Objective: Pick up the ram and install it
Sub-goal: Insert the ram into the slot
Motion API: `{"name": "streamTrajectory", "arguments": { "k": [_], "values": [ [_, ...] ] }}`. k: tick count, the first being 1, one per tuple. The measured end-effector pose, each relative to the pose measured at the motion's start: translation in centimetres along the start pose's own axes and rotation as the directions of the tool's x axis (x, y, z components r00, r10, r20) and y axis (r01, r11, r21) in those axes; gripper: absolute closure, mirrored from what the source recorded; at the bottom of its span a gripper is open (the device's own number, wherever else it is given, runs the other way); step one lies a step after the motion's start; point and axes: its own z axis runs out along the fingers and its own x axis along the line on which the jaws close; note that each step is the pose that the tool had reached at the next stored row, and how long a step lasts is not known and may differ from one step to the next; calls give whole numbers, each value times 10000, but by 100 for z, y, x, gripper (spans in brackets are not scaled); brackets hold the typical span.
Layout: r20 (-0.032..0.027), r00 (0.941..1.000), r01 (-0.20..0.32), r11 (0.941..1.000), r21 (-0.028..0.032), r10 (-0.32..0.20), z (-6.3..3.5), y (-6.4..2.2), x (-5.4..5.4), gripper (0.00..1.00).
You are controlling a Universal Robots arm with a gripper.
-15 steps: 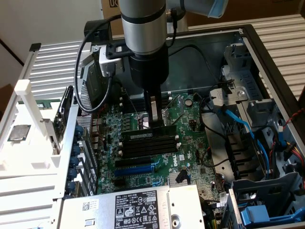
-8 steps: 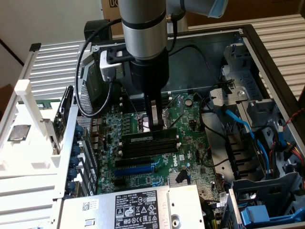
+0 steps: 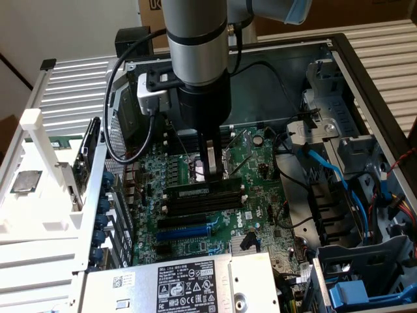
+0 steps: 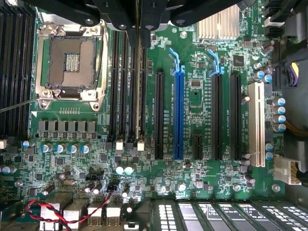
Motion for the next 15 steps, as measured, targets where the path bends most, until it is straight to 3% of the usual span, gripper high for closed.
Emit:
{"name": "streamTrajectory", "arguments": {
  "k": [15],
  "values": [
    [3,10000,58,10000,-3,-58,32,9,13,87]
  ]
}}
